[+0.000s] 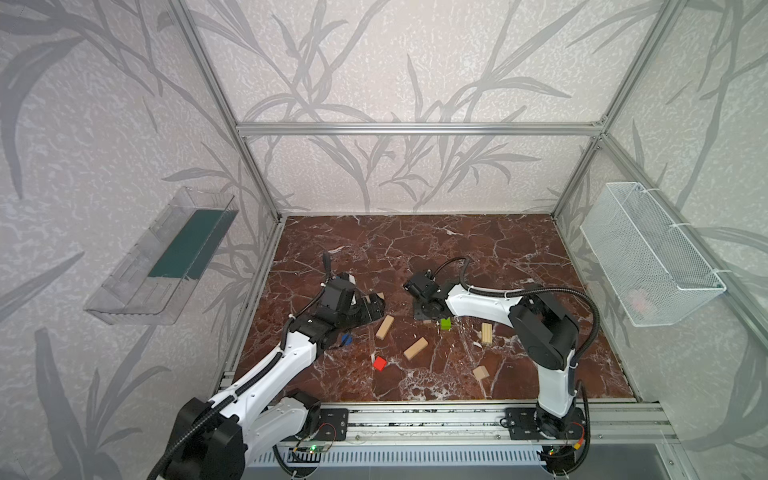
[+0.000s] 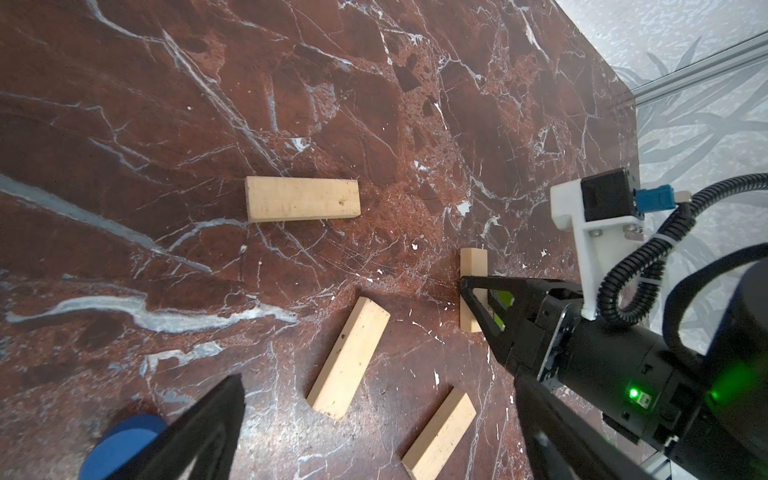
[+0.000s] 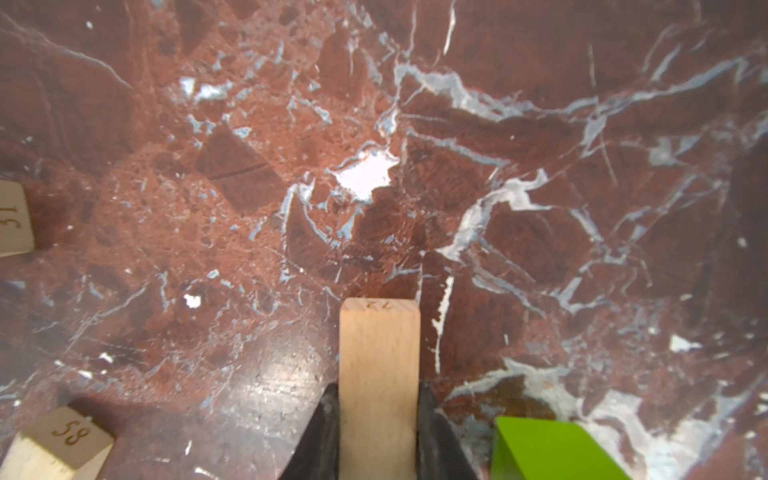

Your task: Build the wood block tower

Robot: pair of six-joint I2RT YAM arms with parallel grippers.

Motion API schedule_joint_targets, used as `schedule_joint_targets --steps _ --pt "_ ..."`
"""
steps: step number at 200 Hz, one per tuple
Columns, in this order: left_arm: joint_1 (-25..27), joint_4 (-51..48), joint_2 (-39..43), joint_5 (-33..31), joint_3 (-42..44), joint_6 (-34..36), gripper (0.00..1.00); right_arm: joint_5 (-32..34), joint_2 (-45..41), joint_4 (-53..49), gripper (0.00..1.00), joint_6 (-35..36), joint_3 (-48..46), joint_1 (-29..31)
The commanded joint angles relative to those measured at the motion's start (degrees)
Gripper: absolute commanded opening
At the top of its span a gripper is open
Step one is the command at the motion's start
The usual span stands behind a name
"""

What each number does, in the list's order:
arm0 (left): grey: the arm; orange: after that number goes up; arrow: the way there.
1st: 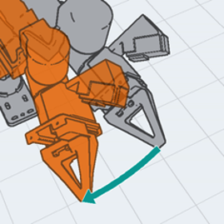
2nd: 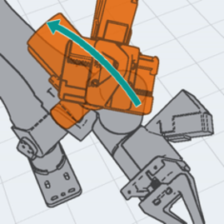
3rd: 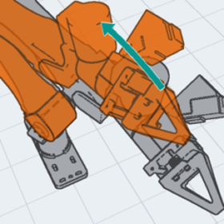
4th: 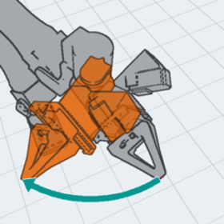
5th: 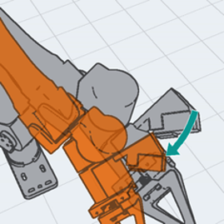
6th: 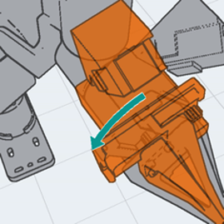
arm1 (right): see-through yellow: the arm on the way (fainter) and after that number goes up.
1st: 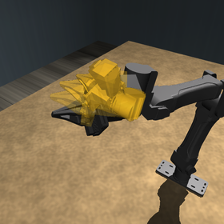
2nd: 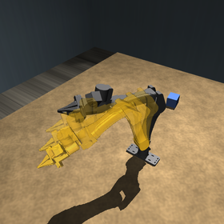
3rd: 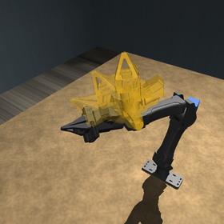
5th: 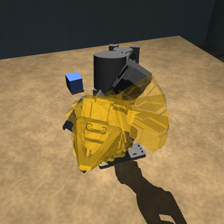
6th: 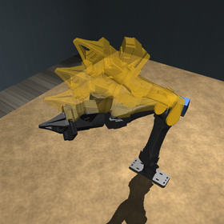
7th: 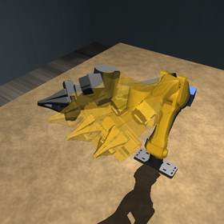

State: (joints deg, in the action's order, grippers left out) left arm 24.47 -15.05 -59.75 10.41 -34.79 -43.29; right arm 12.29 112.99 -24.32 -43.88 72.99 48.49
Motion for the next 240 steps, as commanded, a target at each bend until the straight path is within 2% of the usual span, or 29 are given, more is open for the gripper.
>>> schedule_joint_targets --steps 1,82,131,183,216,240 --pt "0.4 -1.31 0.86 -1.14 -1.03 -0.66 0.99 -1.66 -0.25 -0.64 0.22 -1.51 -1.16 0.78" --pt "0.8 -1.95 1.21 -1.37 -1.32 -0.77 0.99 -0.34 -0.75 -1.42 0.33 0.17 0.48 0.49" --pt "0.9 -3.49 1.81 -1.68 -1.75 -0.48 0.96 -2.97 -4.5 -0.93 0.42 2.56 1.32 -0.76" --pt "1.21 -5.08 0.58 -0.17 -2.02 0.51 0.82 -5.51 -12.17 -0.09 0.54 6.89 -2.29 -2.36" --pt "2.45 -6.61 -3.43 -0.16 -3.42 2.24 0.72 -8.76 -19.77 4.5 0.61 14.24 -9.15 -3.87" --pt "4.86 -7.86 -7.45 -1.47 -5.56 4.93 0.69 -13.02 -24.9 9.53 0.67 20.29 -14.64 -4.63"
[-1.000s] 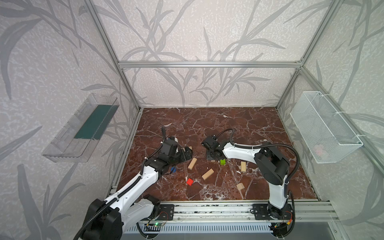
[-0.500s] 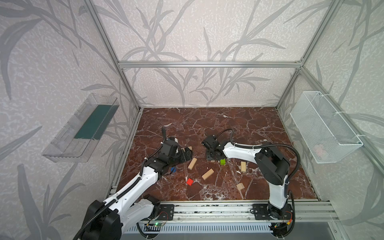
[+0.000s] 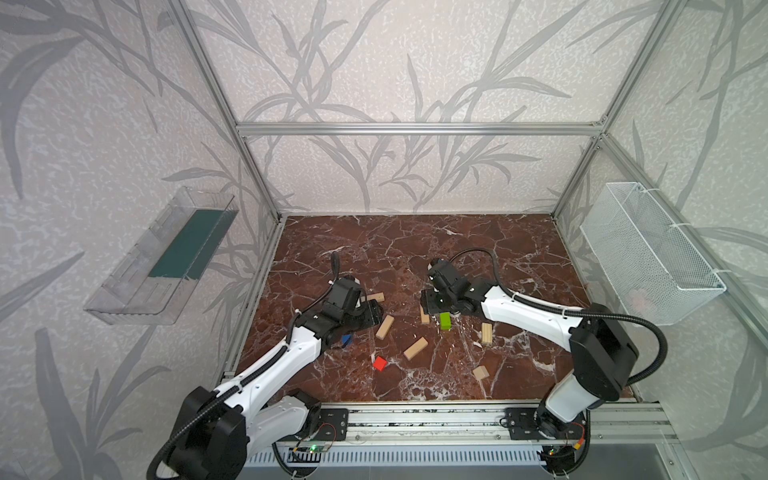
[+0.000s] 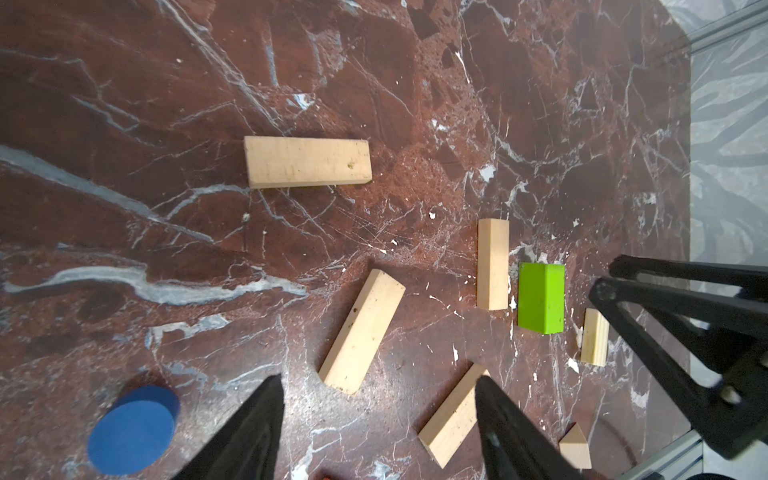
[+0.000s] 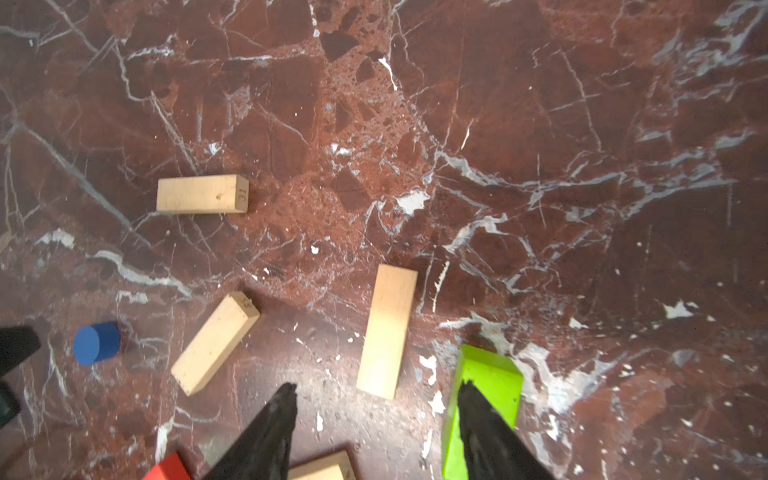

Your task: Build the wood block tower

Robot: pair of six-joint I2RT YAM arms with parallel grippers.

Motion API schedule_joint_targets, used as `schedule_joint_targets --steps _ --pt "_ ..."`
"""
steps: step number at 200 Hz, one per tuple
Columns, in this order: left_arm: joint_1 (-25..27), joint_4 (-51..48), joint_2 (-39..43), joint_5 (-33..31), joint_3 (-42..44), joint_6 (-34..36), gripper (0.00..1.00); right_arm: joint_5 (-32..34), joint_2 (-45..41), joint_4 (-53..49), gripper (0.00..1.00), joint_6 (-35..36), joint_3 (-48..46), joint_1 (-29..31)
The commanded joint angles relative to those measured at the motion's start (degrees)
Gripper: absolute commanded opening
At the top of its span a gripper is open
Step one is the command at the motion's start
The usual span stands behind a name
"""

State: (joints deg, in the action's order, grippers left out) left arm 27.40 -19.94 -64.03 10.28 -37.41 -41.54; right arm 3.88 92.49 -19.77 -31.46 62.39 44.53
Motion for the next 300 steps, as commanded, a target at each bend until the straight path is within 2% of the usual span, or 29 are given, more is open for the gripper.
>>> schedule_joint_targets --steps 1,33,50,77,95,130,169,257,300 --pt "1.99 -3.11 -3.36 -1.33 -3.07 3.24 0.68 -4.73 -4.59 5.08 0.68 8.16 -4.21 -0.72" --pt "3.07 -4.33 -9.64 -3.16 -5.45 5.79 0.66 -8.21 -9.59 10.02 0.75 14.41 -10.65 -0.76" --pt "3.4 -5.56 -12.72 -2.32 -7.26 8.98 0.61 -10.94 -11.32 13.43 0.77 16.69 -13.92 -0.76" --pt "4.4 -5.79 -16.78 -0.78 -9.25 11.39 0.61 -13.08 -13.67 18.61 0.79 19.06 -18.45 -0.76" --pt "5.2 -7.13 -19.27 -3.54 -10.48 11.61 0.59 -13.72 -15.06 21.96 0.8 20.83 -20.9 -0.76" --pt "6.19 -6.96 -23.25 -3.0 -11.69 12.23 0.54 -13.51 -16.94 27.42 0.81 21.35 -24.42 -0.76" --pt "7.65 -9.23 -26.95 -4.24 -14.25 13.02 0.45 -12.52 -16.96 31.12 0.82 21.36 -26.93 -0.72" --pt "9.44 -8.41 -32.21 -5.64 -16.74 6.31 0.18 -8.89 -15.86 33.78 0.82 20.0 -28.02 -0.72" --pt "9.8 -5.22 -34.97 -2.94 -18.6 3.14 0.14 -7.24 -16.11 34.01 0.83 19.0 -28.38 -0.81"
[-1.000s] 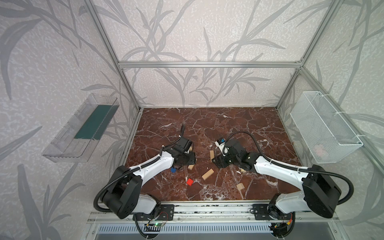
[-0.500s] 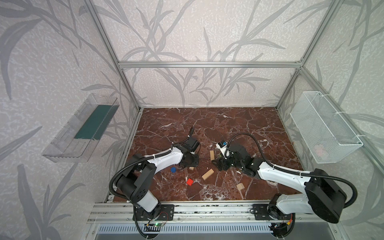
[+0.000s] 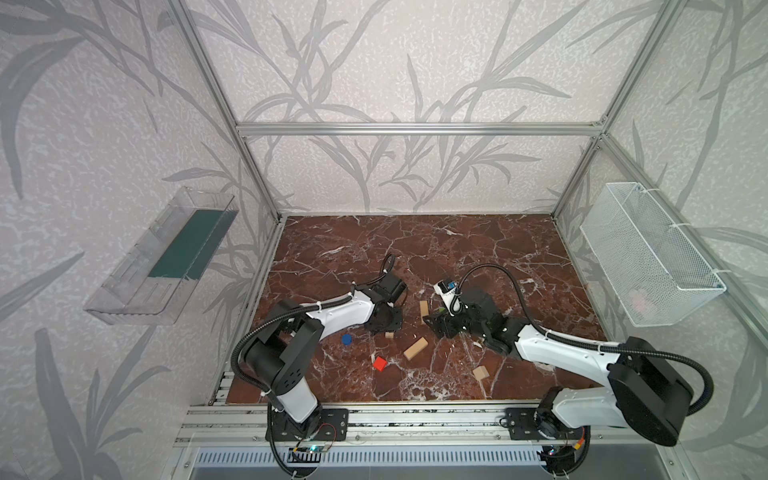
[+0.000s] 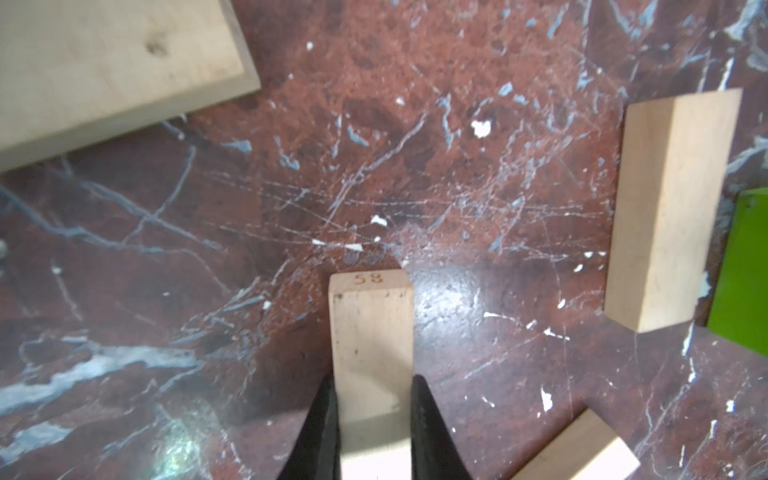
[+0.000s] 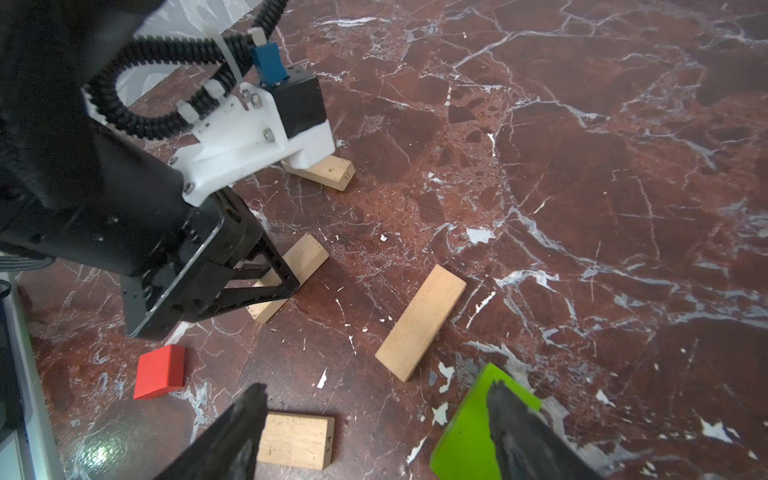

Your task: Build the wood block tower

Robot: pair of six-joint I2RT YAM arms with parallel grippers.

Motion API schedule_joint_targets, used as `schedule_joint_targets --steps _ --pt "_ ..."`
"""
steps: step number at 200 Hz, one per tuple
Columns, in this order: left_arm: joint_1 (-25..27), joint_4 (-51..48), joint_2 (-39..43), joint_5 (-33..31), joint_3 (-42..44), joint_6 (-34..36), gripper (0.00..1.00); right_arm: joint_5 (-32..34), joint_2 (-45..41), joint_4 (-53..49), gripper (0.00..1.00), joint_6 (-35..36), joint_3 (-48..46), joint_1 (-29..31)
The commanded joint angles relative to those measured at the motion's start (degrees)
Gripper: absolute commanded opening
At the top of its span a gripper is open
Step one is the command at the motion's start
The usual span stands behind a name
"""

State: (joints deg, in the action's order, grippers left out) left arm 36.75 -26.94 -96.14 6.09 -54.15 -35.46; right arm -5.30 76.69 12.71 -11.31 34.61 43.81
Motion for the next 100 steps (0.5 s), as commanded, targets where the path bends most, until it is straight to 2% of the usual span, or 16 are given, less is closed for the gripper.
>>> schedule_joint_targets --steps 1,100 --pt "0.48 1.83 -2.93 1.32 -1.89 -2.99 0.13 1.95 -0.31 1.53 0.83 -1.16 -0.6 -0.06" --pt "2.01 4.49 -10.64 3.92 -9.88 -6.16 0.11 2.14 -1.18 1.26 0.88 -4.41 -1.39 -2.98"
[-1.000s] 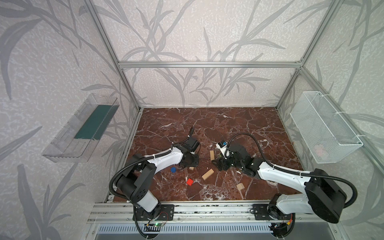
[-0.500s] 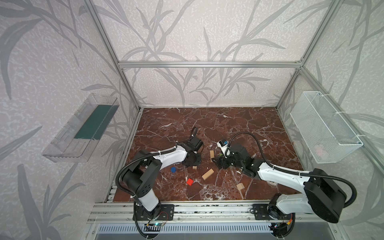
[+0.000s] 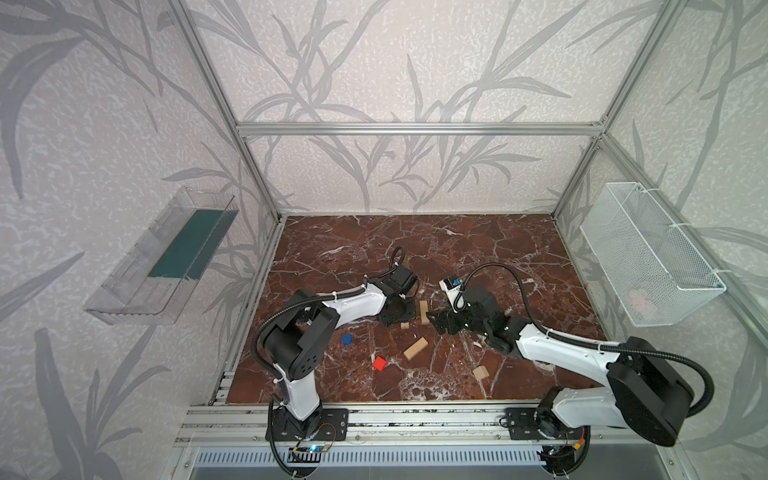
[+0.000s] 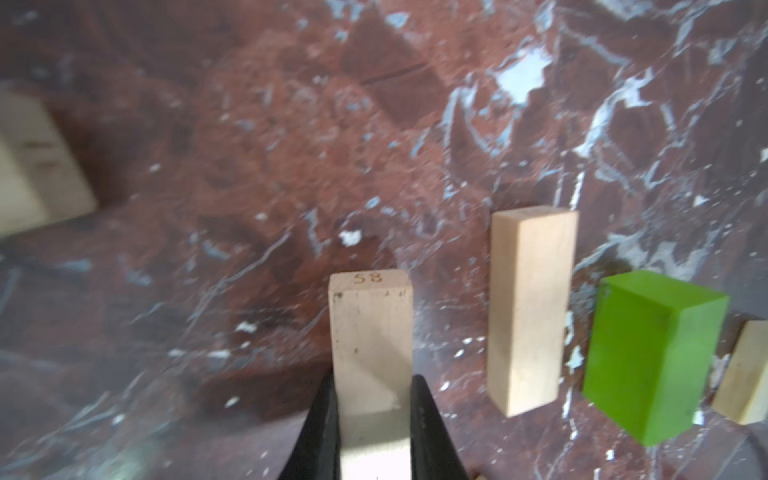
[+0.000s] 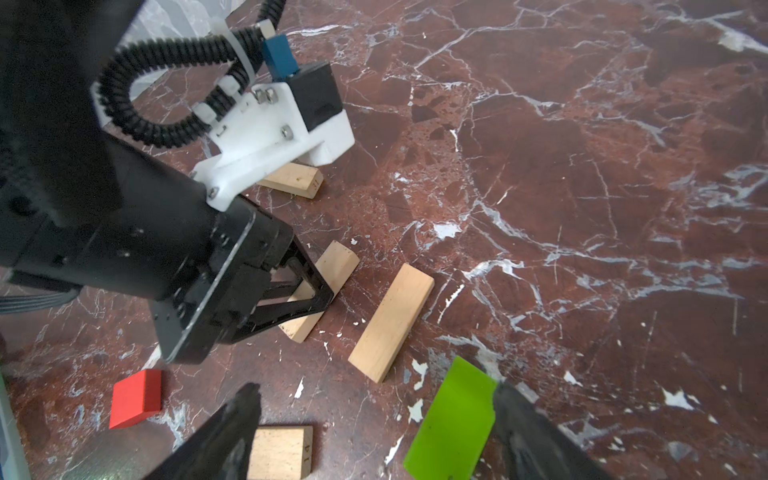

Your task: Build the wood block tower

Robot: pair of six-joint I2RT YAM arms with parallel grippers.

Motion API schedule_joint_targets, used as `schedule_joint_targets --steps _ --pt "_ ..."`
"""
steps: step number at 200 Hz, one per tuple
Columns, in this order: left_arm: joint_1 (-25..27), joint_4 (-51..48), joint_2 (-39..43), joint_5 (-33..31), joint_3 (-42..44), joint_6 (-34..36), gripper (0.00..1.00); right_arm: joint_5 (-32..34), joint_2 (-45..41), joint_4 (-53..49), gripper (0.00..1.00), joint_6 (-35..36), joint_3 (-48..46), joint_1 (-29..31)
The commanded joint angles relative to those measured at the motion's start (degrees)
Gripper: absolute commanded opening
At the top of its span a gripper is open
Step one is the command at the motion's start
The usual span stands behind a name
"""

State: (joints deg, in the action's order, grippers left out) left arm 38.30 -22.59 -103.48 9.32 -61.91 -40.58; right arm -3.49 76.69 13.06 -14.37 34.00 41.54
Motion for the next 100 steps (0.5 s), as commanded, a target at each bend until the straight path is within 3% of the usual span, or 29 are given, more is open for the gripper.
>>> schedule_joint_targets --steps 1,37,100 --pt "0.46 0.11 -3.39 0.69 -2.23 -0.98 0.11 0.32 -1.23 0.87 0.88 -1.36 -0.82 -0.73" --pt "0.46 -0.25 -5.13 1.39 -4.36 -0.38 0.12 0.06 -1.54 1.26 0.88 -1.89 -1.26 -1.34" --pt "0.58 -0.35 -1.74 0.81 -3.27 -0.05 0.25 -0.45 -1.64 1.53 0.88 -2.23 -1.4 -1.62"
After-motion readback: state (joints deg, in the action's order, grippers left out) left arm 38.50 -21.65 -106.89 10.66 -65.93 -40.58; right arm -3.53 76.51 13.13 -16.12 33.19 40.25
